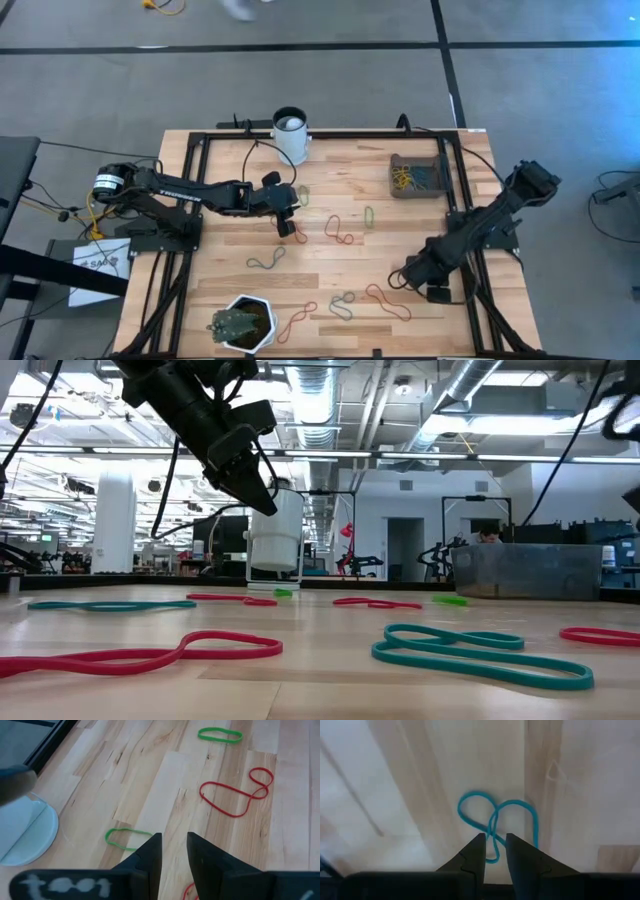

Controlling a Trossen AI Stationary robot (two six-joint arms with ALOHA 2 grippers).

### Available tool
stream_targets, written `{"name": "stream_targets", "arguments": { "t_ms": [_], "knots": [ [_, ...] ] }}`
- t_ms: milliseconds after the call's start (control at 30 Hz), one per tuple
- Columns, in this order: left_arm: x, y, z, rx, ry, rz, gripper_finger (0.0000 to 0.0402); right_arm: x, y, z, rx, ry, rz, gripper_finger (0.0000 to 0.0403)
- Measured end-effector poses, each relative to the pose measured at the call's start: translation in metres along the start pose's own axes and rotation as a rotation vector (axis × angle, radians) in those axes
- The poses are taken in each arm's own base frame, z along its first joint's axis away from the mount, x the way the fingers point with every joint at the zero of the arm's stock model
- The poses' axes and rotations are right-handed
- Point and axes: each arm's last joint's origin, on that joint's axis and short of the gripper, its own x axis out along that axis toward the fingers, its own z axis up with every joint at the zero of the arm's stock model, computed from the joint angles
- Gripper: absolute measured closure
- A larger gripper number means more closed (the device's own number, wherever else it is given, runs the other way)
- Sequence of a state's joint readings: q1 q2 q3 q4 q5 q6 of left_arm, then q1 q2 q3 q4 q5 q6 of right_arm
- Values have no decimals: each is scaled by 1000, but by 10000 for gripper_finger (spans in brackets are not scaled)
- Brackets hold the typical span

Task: Pick and place items into bin
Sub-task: Put the right blue rubber band into the bin

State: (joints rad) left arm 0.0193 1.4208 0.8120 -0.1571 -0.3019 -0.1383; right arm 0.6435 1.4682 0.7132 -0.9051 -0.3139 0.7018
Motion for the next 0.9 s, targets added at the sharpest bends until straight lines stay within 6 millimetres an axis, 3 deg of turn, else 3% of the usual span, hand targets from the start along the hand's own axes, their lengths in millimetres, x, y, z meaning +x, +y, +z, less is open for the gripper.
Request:
{"name": "stream_targets", "arguments": {
  "t_ms": [233, 633, 900],
  "knots": [
    [0, 0, 3, -5, -25, -3, 319, 13, 5, 5, 10, 40, -4, 332],
    [1, -1, 4, -13, -41, -7, 319, 18, 1, 7, 60, -11, -57, 335],
    [1, -2, 9, -49, -91, -16, 319, 24, -4, 3, 141, -12, -73, 387]
  ]
}}
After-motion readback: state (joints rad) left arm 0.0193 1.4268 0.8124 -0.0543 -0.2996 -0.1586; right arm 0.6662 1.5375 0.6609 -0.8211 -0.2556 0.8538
